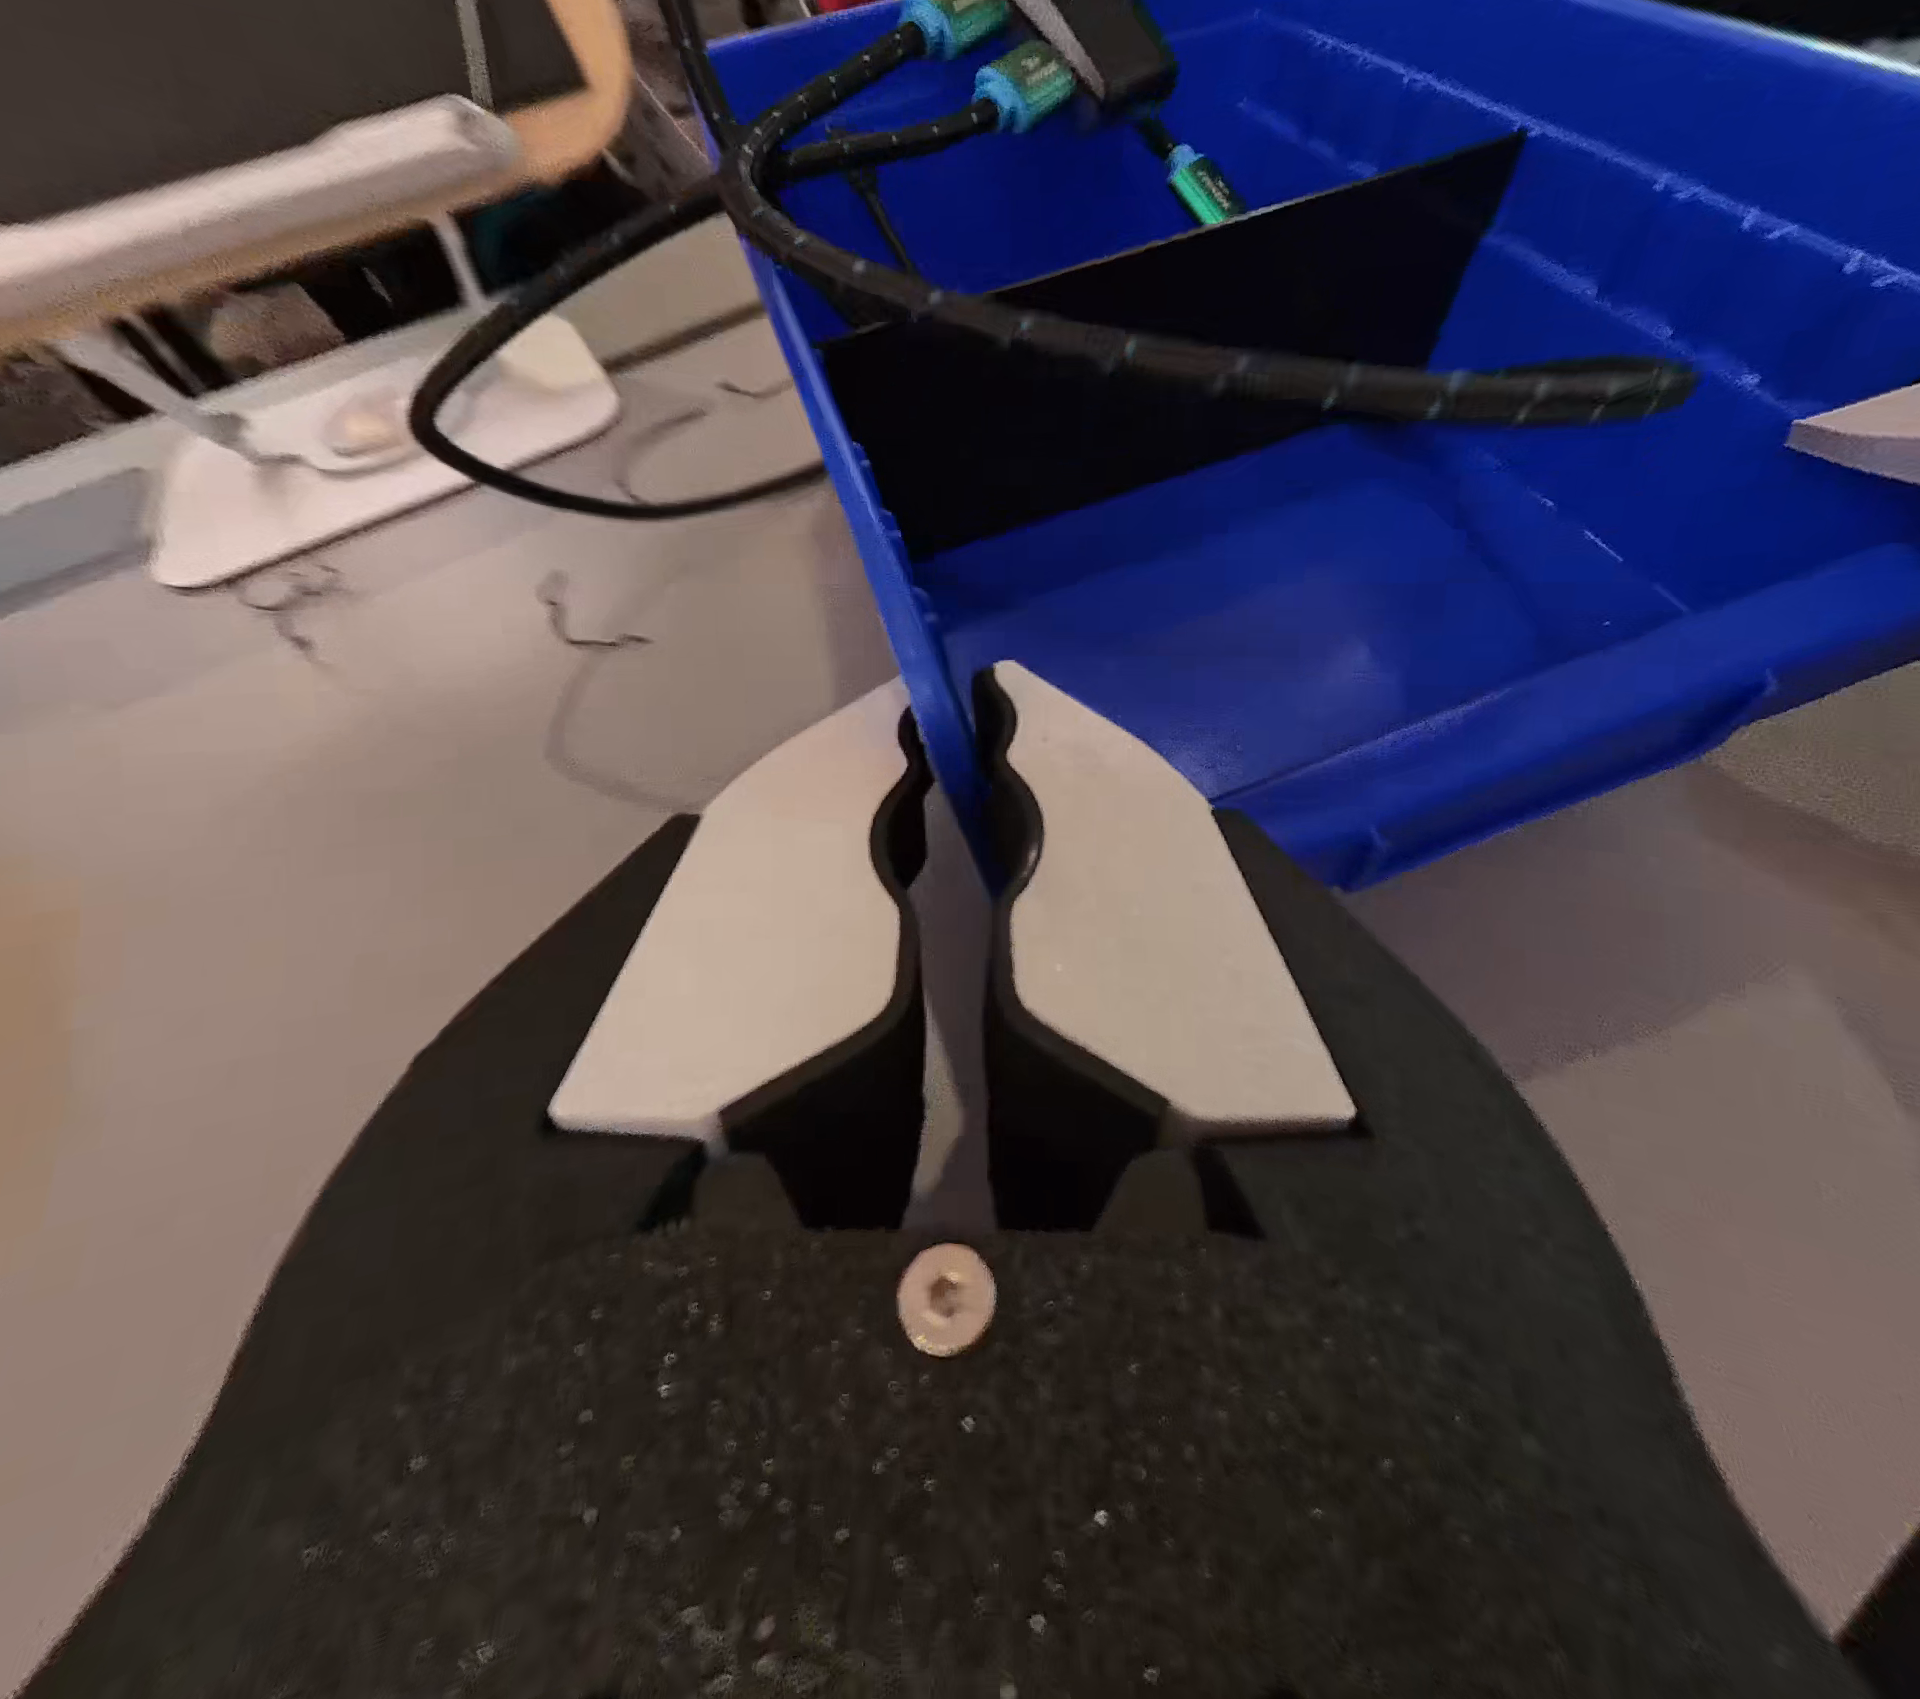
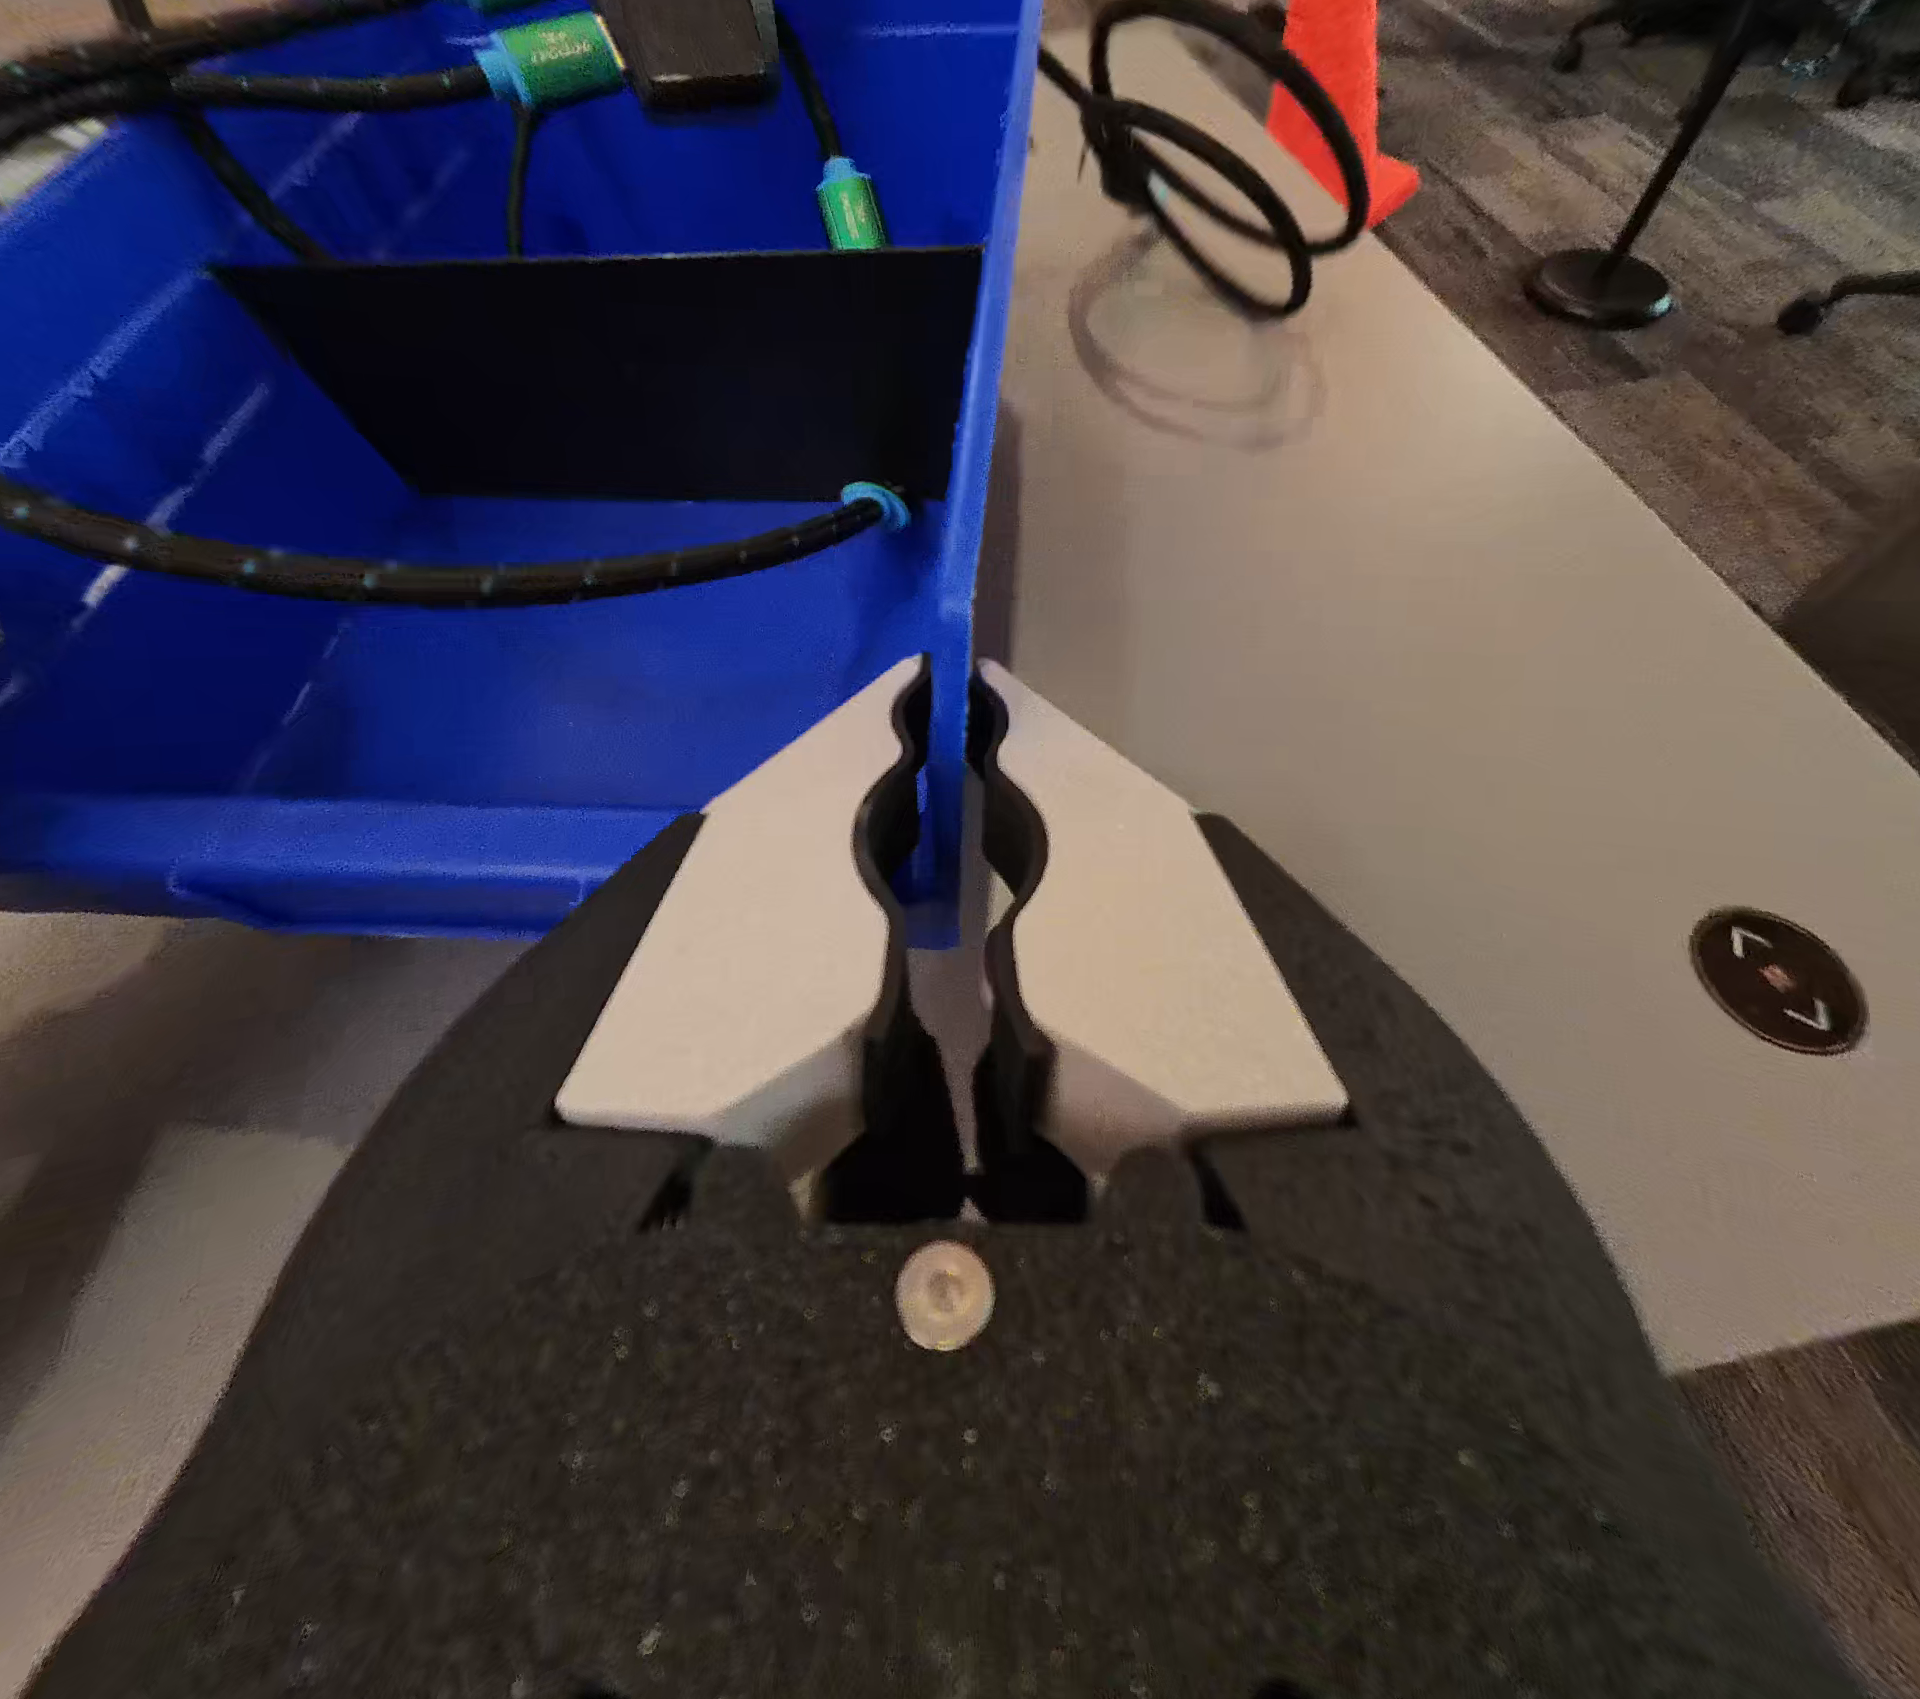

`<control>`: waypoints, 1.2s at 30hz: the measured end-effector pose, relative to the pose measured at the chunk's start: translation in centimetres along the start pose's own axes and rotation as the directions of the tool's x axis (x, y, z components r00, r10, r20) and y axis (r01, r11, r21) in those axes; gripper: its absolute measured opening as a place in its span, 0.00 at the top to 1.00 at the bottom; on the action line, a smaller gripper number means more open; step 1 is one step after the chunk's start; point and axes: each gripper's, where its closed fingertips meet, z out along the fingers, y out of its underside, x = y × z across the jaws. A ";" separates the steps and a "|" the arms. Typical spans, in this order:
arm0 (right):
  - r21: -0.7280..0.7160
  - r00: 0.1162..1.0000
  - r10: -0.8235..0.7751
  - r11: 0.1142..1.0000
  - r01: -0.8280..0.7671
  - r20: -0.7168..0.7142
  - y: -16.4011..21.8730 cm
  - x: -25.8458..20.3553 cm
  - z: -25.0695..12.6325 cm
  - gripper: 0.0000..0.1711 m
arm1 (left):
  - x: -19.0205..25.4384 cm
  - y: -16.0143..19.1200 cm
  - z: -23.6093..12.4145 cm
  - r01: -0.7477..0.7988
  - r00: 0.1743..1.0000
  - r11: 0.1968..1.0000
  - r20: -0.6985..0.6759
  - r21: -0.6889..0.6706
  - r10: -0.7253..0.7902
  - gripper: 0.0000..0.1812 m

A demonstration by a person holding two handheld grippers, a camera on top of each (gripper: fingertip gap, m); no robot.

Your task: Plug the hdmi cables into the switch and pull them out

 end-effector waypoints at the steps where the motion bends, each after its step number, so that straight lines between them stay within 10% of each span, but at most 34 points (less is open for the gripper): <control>1: 0.035 1.000 -0.003 0.999 0.002 0.012 -0.8 -1.1 -0.5 0.99 | -1.1 -0.5 -1.0 -0.007 1.000 1.000 0.021 0.025 0.006 0.97; 17: 0.042 0.931 -0.161 0.987 0.156 0.327 1.8 -25.1 -0.2 0.98 | -19.8 7.3 -13.5 0.089 0.945 0.995 0.321 -0.052 -0.067 0.97; 24: -0.013 0.888 -0.234 0.965 0.260 0.396 4.8 -26.6 0.9 0.96 | -20.6 9.2 -13.0 0.117 0.954 0.990 0.287 -0.076 -0.091 0.96; 29: 0.033 0.829 -0.176 0.982 0.187 0.530 3.6 -26.4 -0.5 0.90 | -20.5 5.8 -15.5 0.189 0.972 0.974 0.119 0.126 -0.204 0.77; 36: 0.023 0.801 -0.064 0.998 0.063 0.596 2.1 -23.3 -0.8 0.81 | -37.1 11.0 -22.5 0.294 0.873 0.950 0.375 0.106 -0.312 0.73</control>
